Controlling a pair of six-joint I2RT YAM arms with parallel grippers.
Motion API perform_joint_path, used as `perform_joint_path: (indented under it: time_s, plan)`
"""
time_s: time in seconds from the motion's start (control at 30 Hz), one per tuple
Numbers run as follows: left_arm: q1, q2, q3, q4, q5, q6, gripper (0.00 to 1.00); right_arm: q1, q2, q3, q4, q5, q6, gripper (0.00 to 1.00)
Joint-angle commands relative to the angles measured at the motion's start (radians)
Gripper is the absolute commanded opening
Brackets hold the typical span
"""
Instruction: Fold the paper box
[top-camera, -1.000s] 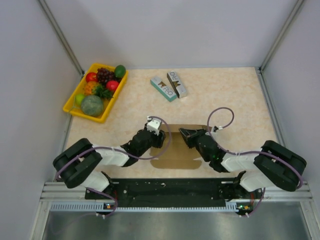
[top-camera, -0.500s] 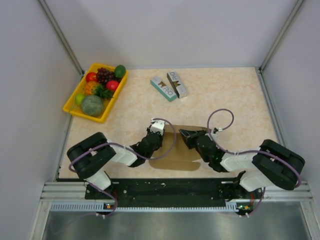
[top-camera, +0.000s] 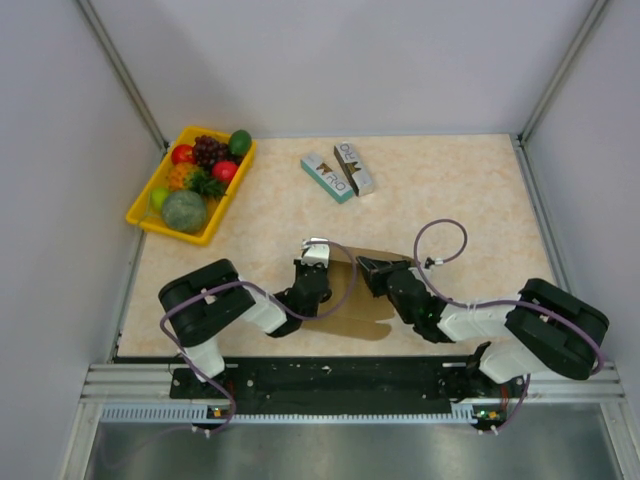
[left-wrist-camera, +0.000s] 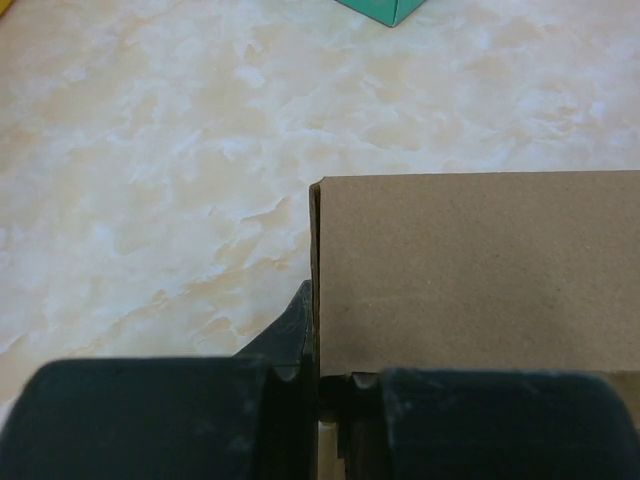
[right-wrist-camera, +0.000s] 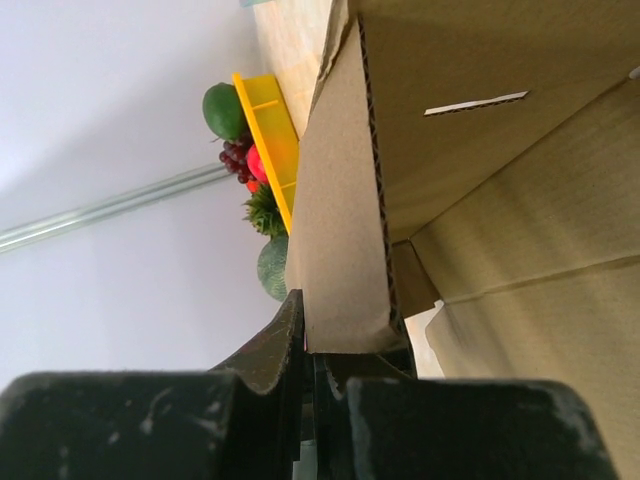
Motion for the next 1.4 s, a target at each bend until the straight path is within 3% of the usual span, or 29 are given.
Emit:
perform_joint_path:
  time_s: [0.0,0.03,0.1,0.17,0.3,0.47,0.6,1.0,1.07,1.1,1.2,1.23,1.27,1.37]
  plan:
    - [-0.003,0.017,-0.003,0.113,-0.054,-0.016,0.00,0.022,-0.002,0.015,-0.079,0.010,0.006,0.02]
    - [-0.003,0.006,-0.017,0.108,-0.020,-0.039,0.00,0.021,-0.001,0.011,-0.073,0.013,0.004,0.02]
    - [-0.003,-0.006,-0.026,0.089,0.005,-0.094,0.16,0.022,-0.002,-0.001,-0.056,0.021,-0.005,0.03]
    - [-0.003,-0.023,-0.043,0.073,0.028,-0.133,0.22,0.022,-0.007,-0.008,-0.050,0.024,-0.020,0.04]
    - [0.003,-0.015,-0.079,0.156,0.048,-0.166,0.15,0.021,-0.002,-0.007,-0.044,0.018,-0.020,0.03]
    - [0.003,0.039,-0.048,0.167,0.035,-0.151,0.13,0.027,-0.004,-0.013,-0.082,0.021,0.017,0.02]
    - [0.003,0.065,-0.057,0.211,0.013,-0.140,0.01,0.037,0.001,-0.021,-0.107,0.031,0.052,0.01]
    - [0.003,0.126,-0.102,0.306,0.039,-0.165,0.00,0.062,0.042,-0.064,-0.058,0.054,0.096,0.00]
    - [0.003,0.092,-0.109,0.265,0.070,-0.203,0.13,0.059,0.022,-0.068,-0.081,0.059,0.083,0.00]
    - [0.003,0.044,-0.115,0.233,0.076,-0.225,0.33,0.054,0.018,-0.067,-0.085,0.062,0.071,0.00]
    - [0.003,-0.074,-0.164,0.145,0.132,-0.292,0.64,0.051,0.008,-0.056,-0.095,0.071,0.038,0.00]
    - [0.003,-0.110,-0.196,0.090,0.154,-0.304,0.83,0.051,0.010,-0.053,-0.093,0.074,0.023,0.01]
    - [0.002,-0.148,-0.213,0.050,0.171,-0.343,0.89,0.051,0.016,-0.050,-0.067,0.076,0.012,0.01]
    - [0.002,-0.329,-0.308,-0.069,0.244,-0.425,0.93,0.048,0.040,-0.058,-0.012,0.074,-0.006,0.01]
